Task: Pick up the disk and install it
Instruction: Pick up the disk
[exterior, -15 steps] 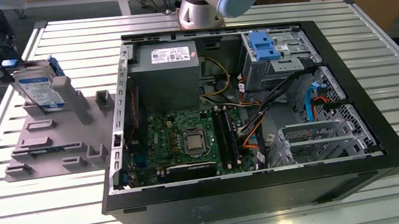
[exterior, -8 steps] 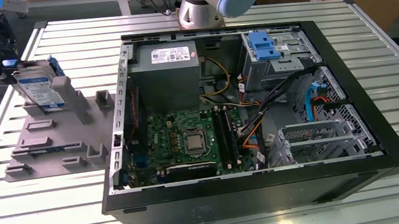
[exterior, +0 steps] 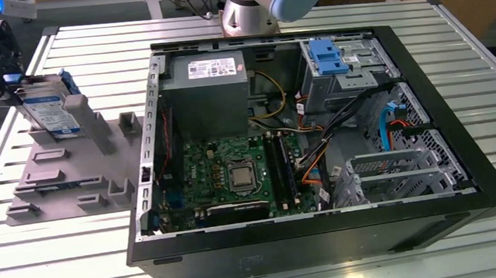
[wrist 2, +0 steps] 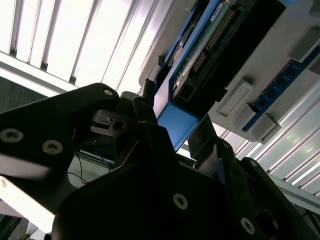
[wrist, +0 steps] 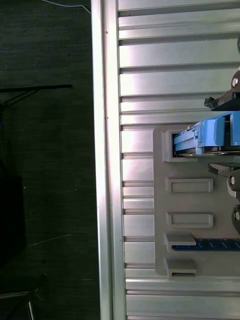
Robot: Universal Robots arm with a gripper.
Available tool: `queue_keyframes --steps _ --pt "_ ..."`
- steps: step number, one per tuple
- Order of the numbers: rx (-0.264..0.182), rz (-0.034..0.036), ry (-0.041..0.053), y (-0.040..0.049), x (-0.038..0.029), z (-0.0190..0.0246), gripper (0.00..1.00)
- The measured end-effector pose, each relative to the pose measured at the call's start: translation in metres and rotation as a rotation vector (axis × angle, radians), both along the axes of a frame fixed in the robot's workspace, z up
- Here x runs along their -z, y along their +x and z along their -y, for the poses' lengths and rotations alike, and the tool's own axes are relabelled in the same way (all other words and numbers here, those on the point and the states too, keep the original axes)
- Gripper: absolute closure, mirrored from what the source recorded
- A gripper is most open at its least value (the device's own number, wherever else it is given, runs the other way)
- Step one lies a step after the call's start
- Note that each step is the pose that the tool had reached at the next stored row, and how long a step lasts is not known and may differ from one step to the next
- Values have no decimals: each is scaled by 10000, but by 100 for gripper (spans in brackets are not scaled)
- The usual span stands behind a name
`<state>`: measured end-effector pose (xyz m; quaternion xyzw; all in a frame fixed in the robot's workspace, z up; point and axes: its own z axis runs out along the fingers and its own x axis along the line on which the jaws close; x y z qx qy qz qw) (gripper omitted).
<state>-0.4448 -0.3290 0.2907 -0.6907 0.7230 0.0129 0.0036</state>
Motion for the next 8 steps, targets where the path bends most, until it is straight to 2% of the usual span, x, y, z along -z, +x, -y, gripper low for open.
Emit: queue_keyframes --steps 4,5,8 --pt "0 1 0 -1 18 0 49" --pt "1 1 0 -1 22 0 56" --pt "1 -1 -3 -1 33 1 56"
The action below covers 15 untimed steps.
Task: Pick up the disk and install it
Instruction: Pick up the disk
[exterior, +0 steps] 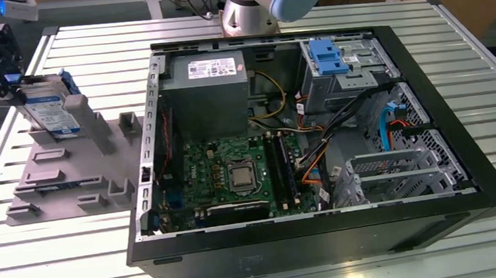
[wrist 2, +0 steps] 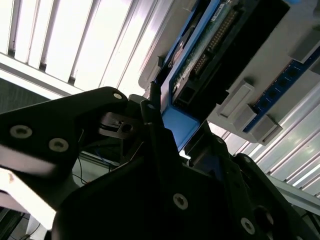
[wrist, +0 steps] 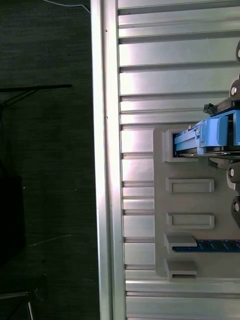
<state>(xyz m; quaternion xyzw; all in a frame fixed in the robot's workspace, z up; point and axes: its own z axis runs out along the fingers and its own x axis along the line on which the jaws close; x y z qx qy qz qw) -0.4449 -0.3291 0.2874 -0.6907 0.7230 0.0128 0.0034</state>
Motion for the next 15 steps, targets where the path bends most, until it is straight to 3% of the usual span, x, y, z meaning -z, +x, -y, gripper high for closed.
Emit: queue_keyframes --steps 5,6,15 --pt "0 0 -3 0 6 0 58" --pt "-1 1 -5 0 7 0 63" --pt "-124 3 -5 0 8 6 63"
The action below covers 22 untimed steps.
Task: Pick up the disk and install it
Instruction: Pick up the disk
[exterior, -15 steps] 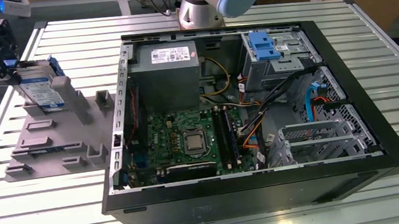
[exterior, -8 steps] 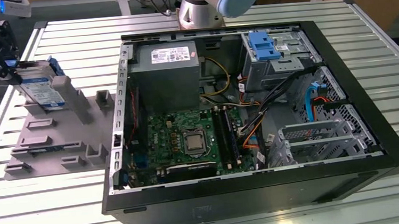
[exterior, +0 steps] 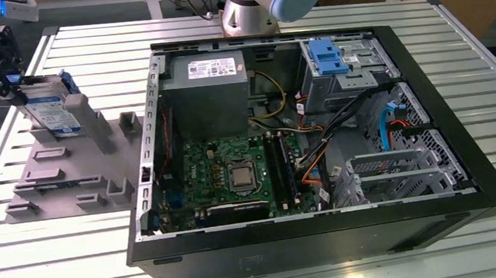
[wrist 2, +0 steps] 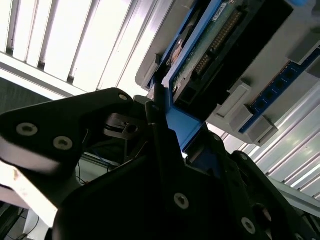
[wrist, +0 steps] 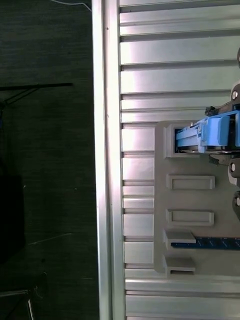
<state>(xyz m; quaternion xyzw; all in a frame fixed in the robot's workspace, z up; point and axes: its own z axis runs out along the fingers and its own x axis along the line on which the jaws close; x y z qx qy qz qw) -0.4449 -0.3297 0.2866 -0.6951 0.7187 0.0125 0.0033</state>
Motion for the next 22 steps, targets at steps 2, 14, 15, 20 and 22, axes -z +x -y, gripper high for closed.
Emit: queue_keyframes --steps 2,14,15,20,22 --pt "-158 -2 -6 0 0 3 63" --pt "94 -3 -40 0 2 4 63" --pt "98 -3 -40 0 2 4 63" --pt "6 -3 -39 0 2 4 63" --pt "3 -3 -39 0 2 4 63"
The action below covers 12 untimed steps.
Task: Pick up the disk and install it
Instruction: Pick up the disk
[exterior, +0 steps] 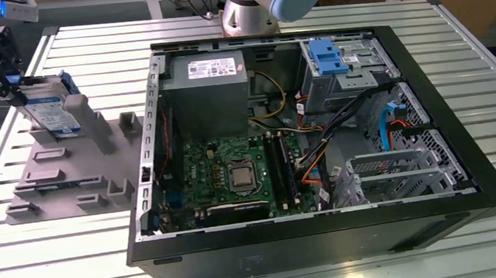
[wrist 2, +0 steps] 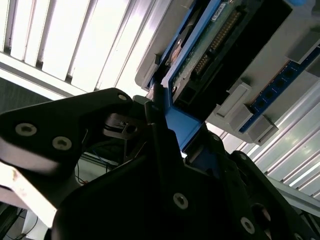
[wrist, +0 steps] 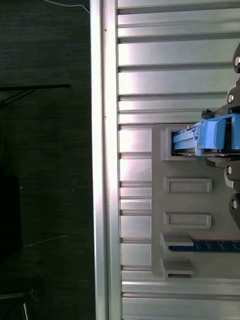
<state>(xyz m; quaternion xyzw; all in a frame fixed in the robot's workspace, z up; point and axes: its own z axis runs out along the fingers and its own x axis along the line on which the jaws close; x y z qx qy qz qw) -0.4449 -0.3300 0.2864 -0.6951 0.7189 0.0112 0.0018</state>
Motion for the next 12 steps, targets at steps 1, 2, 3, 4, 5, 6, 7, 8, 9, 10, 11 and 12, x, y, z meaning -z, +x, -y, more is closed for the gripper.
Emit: queue_keyframes --steps 1,2,3,4,5,6,7,8,9,10,11,12 --pt "0 0 0 0 0 0 63" --pt "0 1 1 0 1 0 63" --pt "-1 2 1 0 1 0 62" --pt "-1 2 0 0 1 0 56" --pt "-1 1 0 0 1 0 56" --pt "-2 1 0 0 0 0 56" --pt "-2 1 0 0 1 0 56" --pt "-2 1 0 0 0 0 56" --pt "-2 1 0 0 0 0 56" --pt "-3 1 0 0 0 0 56" --pt "-2 1 0 0 0 0 57" --pt "-3 0 0 0 0 0 57"
